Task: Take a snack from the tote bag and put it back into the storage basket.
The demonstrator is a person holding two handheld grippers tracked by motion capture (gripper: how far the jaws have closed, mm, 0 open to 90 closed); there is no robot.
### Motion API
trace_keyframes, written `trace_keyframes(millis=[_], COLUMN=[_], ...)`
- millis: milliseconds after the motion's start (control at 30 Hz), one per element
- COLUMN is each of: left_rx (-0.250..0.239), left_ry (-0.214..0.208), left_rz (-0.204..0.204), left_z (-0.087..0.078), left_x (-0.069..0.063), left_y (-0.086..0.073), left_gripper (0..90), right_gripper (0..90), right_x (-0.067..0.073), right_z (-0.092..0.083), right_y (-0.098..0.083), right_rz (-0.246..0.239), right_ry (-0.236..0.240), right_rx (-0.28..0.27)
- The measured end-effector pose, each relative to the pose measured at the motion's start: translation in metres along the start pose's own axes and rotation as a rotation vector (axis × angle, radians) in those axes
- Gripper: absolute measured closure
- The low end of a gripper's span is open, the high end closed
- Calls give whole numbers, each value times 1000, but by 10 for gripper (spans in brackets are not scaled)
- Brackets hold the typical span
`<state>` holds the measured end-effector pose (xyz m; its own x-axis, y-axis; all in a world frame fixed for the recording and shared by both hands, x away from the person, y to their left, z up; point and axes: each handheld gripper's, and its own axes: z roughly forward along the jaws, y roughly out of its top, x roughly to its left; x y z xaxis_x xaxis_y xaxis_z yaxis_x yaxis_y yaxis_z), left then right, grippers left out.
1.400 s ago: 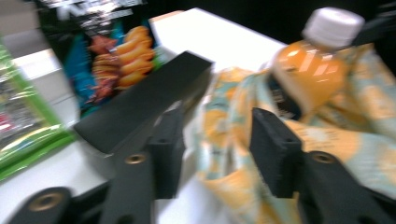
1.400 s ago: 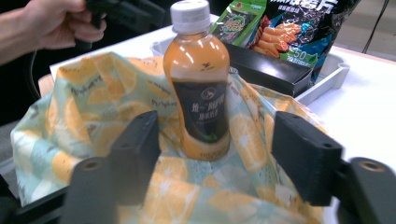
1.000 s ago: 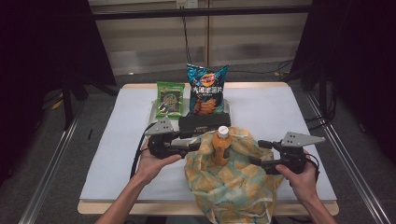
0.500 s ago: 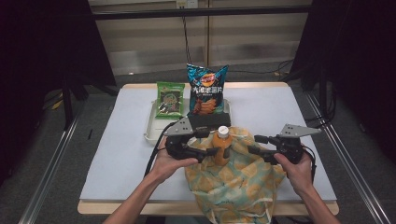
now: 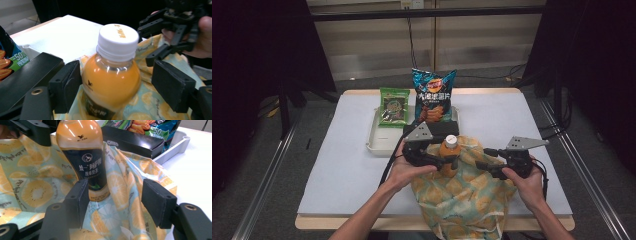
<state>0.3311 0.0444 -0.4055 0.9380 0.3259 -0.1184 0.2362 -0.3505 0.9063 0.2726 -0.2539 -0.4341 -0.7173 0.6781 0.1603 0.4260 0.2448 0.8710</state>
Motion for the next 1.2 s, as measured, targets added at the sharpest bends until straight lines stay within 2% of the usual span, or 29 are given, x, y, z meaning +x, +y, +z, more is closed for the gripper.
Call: trace_keyframes(millis=[33,67,100,167,200,233,367,433,500,600,633,700,800,867,967,1100,1200], left_rx=[1,1,13,14,23,9,9,33,37,37,35,44,48,51,48,52,56], left_ry=[16,16,34,41,57,77,93,115,142,151,150,144,113,78,27,5,-15], left_rz=[-9,-9,-3,-5,-14,-22,-45,-39,-40,-45,-35,-31,-25,-7,-2,4,24], left_z=[5,5,9,11,13,16,22,26,27,29,29,28,27,25,22,17,13], left_x=[-2,-2,-5,-6,-7,-8,-10,-11,-12,-12,-12,-12,-9,-7,-6,-6,-8], left_y=[1,1,2,2,2,2,0,-2,-5,-8,-9,-8,-9,-9,-10,-10,-9], left_gripper=[225,218,217,203,200,201,199,200,217,268,302,306,308,308,308,309,310], right_gripper=[391,391,391,390,389,381,377,375,374,370,370,369,373,377,385,388,389], right_x=[0,0,0,1,1,1,2,2,2,2,3,3,2,1,0,-1,0], right_z=[1,1,2,3,3,3,5,5,6,8,8,8,8,7,6,4,4], right_y=[0,0,-1,-1,-2,-2,-4,-5,-5,-6,-6,-6,-7,-7,-7,-7,-7], right_rz=[-4,-4,-1,-4,-3,-4,-6,-7,-3,-9,-8,-7,-8,-5,-2,2,4], right_ry=[-3,-3,-2,-2,-2,-6,-12,-14,-13,-16,-18,-14,-14,-18,-15,-16,-17], right_rx=[2,2,6,8,11,11,16,17,22,23,24,26,25,24,20,15,15])
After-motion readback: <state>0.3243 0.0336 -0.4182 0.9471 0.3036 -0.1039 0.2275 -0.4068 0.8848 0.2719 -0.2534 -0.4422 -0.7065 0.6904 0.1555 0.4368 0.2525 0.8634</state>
